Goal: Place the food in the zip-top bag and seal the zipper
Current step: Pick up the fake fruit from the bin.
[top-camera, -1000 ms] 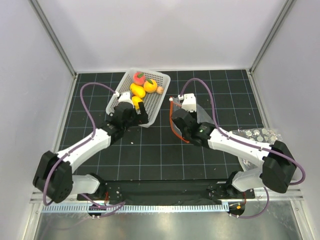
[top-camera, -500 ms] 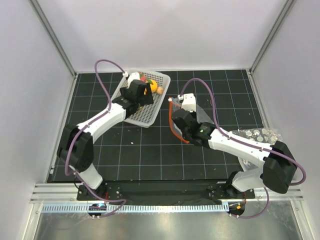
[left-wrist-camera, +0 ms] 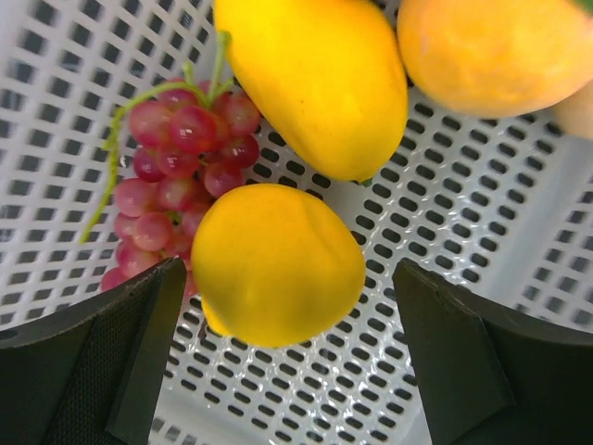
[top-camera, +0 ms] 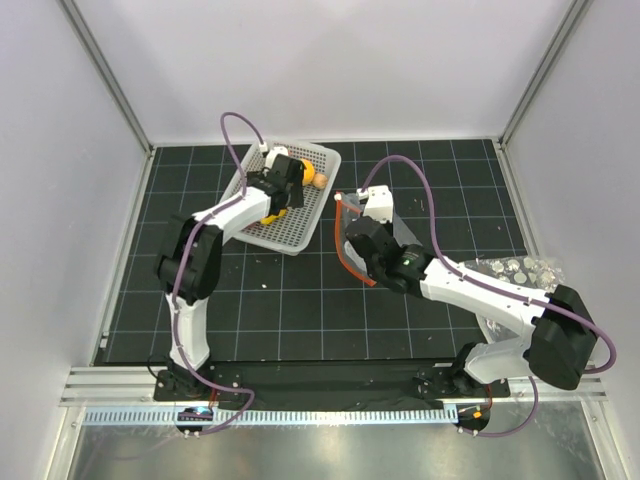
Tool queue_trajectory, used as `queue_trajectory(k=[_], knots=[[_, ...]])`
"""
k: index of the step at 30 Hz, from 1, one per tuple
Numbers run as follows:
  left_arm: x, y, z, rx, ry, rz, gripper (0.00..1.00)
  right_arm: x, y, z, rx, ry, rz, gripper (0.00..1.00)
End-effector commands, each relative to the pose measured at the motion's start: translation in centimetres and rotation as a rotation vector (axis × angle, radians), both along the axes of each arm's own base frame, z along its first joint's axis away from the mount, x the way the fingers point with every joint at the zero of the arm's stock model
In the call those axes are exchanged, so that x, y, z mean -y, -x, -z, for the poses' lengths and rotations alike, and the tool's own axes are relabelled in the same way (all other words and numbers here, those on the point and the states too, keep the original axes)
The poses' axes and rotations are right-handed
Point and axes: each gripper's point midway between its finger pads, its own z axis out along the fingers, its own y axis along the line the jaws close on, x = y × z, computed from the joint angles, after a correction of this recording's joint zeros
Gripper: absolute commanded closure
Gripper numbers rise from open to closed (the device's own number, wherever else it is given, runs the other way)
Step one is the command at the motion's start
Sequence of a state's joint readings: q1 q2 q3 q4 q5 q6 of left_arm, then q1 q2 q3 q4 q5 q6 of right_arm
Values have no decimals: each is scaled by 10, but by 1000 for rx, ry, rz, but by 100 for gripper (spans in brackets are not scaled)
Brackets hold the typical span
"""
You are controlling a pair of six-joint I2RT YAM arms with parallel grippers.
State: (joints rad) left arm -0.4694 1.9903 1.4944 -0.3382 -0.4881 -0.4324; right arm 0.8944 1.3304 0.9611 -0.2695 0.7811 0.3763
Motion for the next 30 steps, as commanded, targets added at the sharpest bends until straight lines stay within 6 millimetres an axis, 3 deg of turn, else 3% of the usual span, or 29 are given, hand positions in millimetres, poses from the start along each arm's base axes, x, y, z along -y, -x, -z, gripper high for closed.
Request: queue_trajectory(k=[1,3,5,9,13,15,16,21,22,27,30], knots=[[-6,-9,6,-35,-34,11,3,-4,-4,-20,49,-70,5,99],[-5,-10,12,-59,-22,17,24,-4,-4,-20,50,-70,5,99],[-1,-6,3,-46,27,13,46,-4,-4,-21,51,-74,5,99],[11,7,-29,24,166,48,59,-3,-3,-21,53,-78,4,99],[20,27,-66,101,291,86,66,-4,-3,-22,53,-86,1,99],[23,39,-66,104,347,90,67,-5,-2,-21,50,-89,-6,99],[25,47,-81,132,380,101,67,-6,-2,-21,49,-91,-6,99],[40,74,-110,209,560,178,67,-11,-1,-19,31,-127,-41,99],[45,84,-105,191,592,211,67,-13,-1,-19,28,-149,-46,99],[79,113,-160,301,821,418,69,-32,5,-18,-14,-239,-144,99],[107,144,-192,356,924,604,69,-35,7,-21,-17,-261,-160,99]])
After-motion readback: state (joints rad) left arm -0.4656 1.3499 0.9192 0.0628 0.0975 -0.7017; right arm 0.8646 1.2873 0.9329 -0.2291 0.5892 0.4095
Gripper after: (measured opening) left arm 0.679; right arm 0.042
